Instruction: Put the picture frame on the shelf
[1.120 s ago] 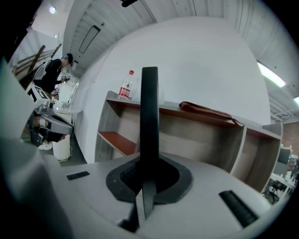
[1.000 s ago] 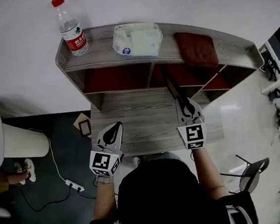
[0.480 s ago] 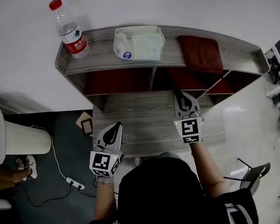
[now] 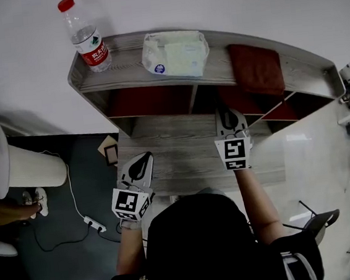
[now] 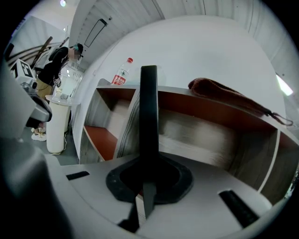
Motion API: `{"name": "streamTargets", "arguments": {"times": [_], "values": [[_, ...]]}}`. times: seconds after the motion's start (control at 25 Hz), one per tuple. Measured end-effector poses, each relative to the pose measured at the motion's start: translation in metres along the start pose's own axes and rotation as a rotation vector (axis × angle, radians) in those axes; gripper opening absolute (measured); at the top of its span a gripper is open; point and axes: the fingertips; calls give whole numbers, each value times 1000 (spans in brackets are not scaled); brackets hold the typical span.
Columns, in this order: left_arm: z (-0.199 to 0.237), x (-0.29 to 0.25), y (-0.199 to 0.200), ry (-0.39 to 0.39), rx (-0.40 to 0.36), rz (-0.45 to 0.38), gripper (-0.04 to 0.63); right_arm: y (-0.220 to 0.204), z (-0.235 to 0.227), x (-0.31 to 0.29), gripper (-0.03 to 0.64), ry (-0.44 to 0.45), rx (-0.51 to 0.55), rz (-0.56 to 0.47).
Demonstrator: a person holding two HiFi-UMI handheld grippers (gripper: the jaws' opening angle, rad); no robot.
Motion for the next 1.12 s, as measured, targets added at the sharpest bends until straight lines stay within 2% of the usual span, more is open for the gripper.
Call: {"name": "streamTargets", "arguments": {"times": [0.36,0.92,1.12], "values": [[5,2,-1,30,-6,13,8,1,-1,-22,5,3,-44,-33],[12,0,-4,48,1,20,8,5,10,-40,107,92,-163,-133],[14,-2,-8,46,5,29,8,9,20,-43,141,156,-206,-174]]}}
Point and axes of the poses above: the fingertips, and each gripper's own axes: x backward along the fingers, z to its left, y out of its top, and after that the axes turned 13 degrees about -z, right-handed
